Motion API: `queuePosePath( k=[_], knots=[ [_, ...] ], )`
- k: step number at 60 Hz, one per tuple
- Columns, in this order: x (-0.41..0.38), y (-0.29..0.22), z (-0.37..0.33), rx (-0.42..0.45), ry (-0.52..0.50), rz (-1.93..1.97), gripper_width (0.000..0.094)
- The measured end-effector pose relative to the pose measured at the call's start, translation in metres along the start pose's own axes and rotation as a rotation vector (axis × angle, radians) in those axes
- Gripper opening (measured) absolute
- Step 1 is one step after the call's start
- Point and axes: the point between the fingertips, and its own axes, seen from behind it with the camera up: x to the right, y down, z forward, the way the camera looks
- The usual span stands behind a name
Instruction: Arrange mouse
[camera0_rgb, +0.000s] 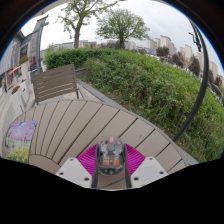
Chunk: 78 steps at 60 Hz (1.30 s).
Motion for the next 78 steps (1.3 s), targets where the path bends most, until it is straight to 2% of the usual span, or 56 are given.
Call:
queuePosePath(
  k=[10, 16, 23, 31, 41, 44, 48, 52, 54, 56, 57, 59, 64, 70, 78],
  knots=[
    [-0.026, -0.06, -0.051, 0.057, 0.014, 0.074, 0.0367],
    [-0.089, -0.109, -0.087, 0.112, -0.058, 0.085, 0.0365],
    [-0.189, -0.135, -0.114, 0.142, -0.178, 0.087, 0.0365],
    [-0.304, -0.102, -0.116, 0.083, -0.278, 0.077, 0.0366],
    [-0.388, -0.019, -0.083, -0.024, -0.268, -0.01, 0.0369],
    [-0.391, 0.007, -0.074, -0.054, -0.252, -0.013, 0.0379],
    [-0.392, 0.027, -0.069, -0.09, -0.232, -0.013, 0.0435],
    [-0.392, 0.024, -0.071, -0.065, -0.235, -0.03, 0.0492],
    [-0.39, 0.026, -0.072, -0.084, -0.223, -0.046, 0.0598],
    [-0.39, 0.025, -0.077, -0.099, -0.224, -0.062, 0.0807],
    [-0.392, 0.022, -0.079, -0.095, -0.219, -0.065, 0.0867],
    [-0.384, 0.012, -0.09, -0.082, -0.212, -0.067, 0.0811],
    [-0.363, -0.008, -0.131, -0.078, -0.177, -0.064, 0.0863],
    [-0.332, -0.023, -0.199, -0.081, -0.163, -0.073, 0.0848],
    [-0.278, -0.012, -0.298, -0.124, -0.138, -0.084, 0.0849]
  ],
)
